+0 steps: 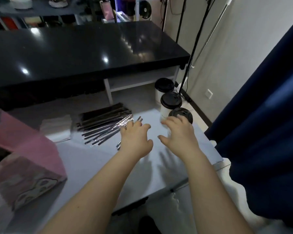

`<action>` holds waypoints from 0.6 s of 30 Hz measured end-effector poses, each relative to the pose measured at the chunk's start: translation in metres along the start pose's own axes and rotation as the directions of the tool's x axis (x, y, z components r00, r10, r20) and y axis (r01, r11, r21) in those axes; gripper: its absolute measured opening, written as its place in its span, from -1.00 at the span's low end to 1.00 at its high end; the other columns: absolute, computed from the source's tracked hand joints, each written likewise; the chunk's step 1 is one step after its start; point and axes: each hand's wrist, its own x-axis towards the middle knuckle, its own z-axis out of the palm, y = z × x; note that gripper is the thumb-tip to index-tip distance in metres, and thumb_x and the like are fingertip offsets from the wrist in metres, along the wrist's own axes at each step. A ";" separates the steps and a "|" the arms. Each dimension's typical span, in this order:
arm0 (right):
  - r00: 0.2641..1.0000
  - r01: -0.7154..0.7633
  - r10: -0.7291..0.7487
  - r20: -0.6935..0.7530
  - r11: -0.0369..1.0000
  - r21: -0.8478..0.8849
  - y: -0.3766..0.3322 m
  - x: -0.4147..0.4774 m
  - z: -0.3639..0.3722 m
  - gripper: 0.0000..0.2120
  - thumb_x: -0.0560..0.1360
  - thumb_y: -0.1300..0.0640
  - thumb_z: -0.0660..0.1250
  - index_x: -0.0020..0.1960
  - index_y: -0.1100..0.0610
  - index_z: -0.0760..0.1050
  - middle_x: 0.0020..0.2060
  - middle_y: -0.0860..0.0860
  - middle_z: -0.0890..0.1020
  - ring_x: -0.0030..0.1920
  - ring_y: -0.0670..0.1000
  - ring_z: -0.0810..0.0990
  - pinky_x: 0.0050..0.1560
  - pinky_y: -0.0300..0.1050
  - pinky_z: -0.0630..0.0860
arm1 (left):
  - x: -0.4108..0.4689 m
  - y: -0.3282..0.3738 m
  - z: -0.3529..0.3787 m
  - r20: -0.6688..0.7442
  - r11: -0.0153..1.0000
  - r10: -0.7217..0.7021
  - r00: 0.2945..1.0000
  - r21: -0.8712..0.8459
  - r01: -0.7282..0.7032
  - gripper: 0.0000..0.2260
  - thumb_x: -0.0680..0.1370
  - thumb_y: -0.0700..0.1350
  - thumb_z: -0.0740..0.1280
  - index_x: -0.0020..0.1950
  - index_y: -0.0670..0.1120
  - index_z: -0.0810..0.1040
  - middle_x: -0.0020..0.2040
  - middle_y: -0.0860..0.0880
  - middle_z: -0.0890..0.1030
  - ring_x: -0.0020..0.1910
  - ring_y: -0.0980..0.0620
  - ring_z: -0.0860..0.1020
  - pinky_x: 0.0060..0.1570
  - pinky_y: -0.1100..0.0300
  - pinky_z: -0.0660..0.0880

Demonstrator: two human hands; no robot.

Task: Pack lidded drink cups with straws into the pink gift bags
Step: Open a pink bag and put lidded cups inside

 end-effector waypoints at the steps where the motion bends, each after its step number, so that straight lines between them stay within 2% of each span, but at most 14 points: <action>1: 1.000 -0.002 0.001 -0.031 1.000 -0.026 0.005 0.003 0.006 -0.51 0.47 -0.08 0.40 0.36 0.00 0.44 0.39 -0.06 0.40 0.48 0.12 0.14 0.46 0.04 0.06 | 0.002 0.000 0.007 0.002 1.000 -0.016 1.000 0.000 0.016 -0.52 0.49 0.10 0.29 0.41 0.09 0.39 0.36 -0.01 0.42 0.36 -0.12 0.27 0.31 -0.07 0.21; 6: 0.994 -0.015 0.012 -0.112 1.000 -0.023 0.028 0.029 0.019 -0.50 0.43 -0.05 0.42 0.33 0.02 0.46 0.41 0.03 0.37 0.49 0.20 0.09 0.49 0.16 -0.14 | 0.028 0.011 0.029 -0.032 0.992 -0.106 0.994 -0.069 0.104 -0.52 0.48 0.11 0.31 0.40 0.11 0.40 0.40 -0.01 0.39 0.39 -0.10 0.25 0.32 -0.05 0.20; 11: 0.989 -0.113 0.118 -0.093 0.992 0.052 0.047 0.048 0.021 -0.30 0.38 -0.17 0.44 0.44 -0.02 0.31 0.48 0.01 0.25 0.51 0.18 0.01 0.50 0.16 -0.17 | 0.041 0.025 0.035 -0.101 0.985 -0.132 0.986 -0.121 0.119 -0.53 0.47 0.09 0.34 0.39 0.09 0.43 0.38 -0.01 0.42 0.39 -0.08 0.26 0.31 -0.03 0.19; 13: 0.985 -0.154 0.158 -0.072 0.987 0.054 0.053 0.051 0.021 -0.24 0.37 -0.17 0.45 0.47 -0.01 0.25 0.48 0.04 0.22 0.50 0.21 0.00 0.50 0.16 -0.12 | 0.044 0.032 0.036 -0.118 0.986 -0.127 0.985 -0.127 0.112 -0.53 0.47 0.07 0.35 0.38 0.09 0.44 0.35 -0.01 0.43 0.38 -0.08 0.27 0.30 -0.02 0.20; 15: 0.984 -0.169 0.173 -0.049 0.983 0.077 0.056 0.052 0.021 -0.23 0.37 -0.13 0.46 0.48 0.02 0.22 0.46 0.07 0.21 0.48 0.23 0.03 0.48 0.16 0.04 | 0.046 0.035 0.036 -0.120 0.985 -0.132 0.984 -0.123 0.117 -0.52 0.46 0.04 0.36 0.39 0.08 0.44 0.34 -0.01 0.44 0.38 -0.08 0.27 0.31 -0.02 0.20; 18: 0.992 -0.121 0.122 -0.014 0.990 0.070 0.055 0.051 0.020 -0.25 0.39 -0.04 0.46 0.47 0.03 0.20 0.42 0.10 0.21 0.41 0.20 0.12 0.39 0.10 0.22 | 0.050 0.032 0.032 -0.115 0.978 -0.180 0.977 -0.125 0.165 -0.50 0.45 -0.02 0.38 0.40 0.08 0.43 0.35 0.00 0.43 0.37 -0.09 0.28 0.31 -0.03 0.22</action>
